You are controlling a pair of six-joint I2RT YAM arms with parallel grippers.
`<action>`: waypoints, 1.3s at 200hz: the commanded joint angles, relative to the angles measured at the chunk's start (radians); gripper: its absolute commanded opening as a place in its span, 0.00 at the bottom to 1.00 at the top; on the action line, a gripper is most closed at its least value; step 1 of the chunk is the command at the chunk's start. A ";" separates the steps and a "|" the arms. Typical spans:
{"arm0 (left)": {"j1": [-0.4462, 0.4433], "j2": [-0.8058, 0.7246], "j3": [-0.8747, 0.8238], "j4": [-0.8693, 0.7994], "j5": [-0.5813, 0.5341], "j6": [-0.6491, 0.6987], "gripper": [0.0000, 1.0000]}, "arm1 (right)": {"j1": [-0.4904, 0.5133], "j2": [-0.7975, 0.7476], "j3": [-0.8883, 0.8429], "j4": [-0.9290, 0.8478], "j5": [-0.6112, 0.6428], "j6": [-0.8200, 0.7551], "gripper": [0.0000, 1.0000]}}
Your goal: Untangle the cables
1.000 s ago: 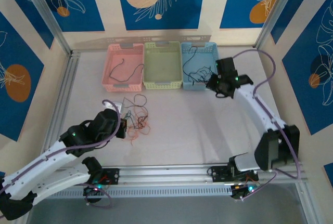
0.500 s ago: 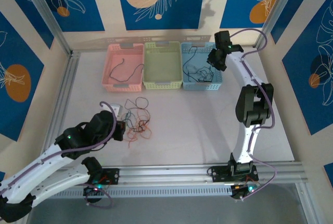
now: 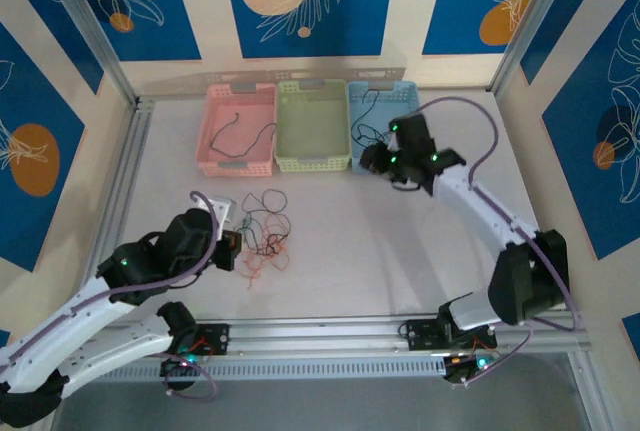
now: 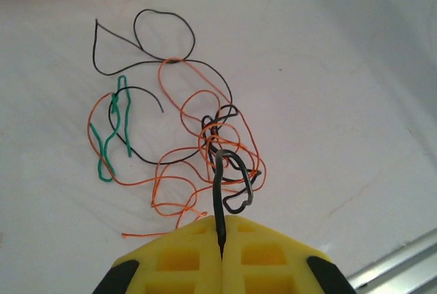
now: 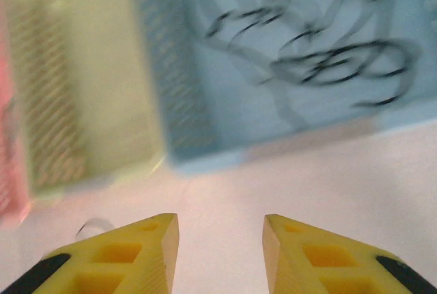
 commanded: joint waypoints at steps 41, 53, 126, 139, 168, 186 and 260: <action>0.004 -0.015 0.078 -0.059 0.008 0.108 0.00 | 0.307 -0.009 -0.262 0.363 -0.187 0.067 0.40; 0.006 0.020 0.112 -0.091 -0.018 0.137 0.00 | 0.349 0.017 -0.270 0.379 -0.163 0.050 0.41; 0.005 0.010 0.057 -0.059 0.084 0.202 0.00 | 0.471 0.186 -0.191 0.434 -0.149 -0.109 0.42; 0.005 -0.004 0.044 -0.037 0.123 0.213 0.00 | 0.446 0.195 -0.186 0.442 -0.146 -0.106 0.42; 0.004 -0.017 0.028 0.006 0.245 0.241 0.00 | 0.373 0.258 -0.096 0.351 -0.106 -0.068 0.42; 0.005 -0.008 0.020 0.026 0.331 0.253 0.00 | 0.348 0.320 -0.021 0.287 -0.105 -0.060 0.42; 0.003 -0.006 0.007 0.051 0.439 0.265 0.00 | 0.340 0.447 0.055 0.245 -0.195 -0.044 0.42</action>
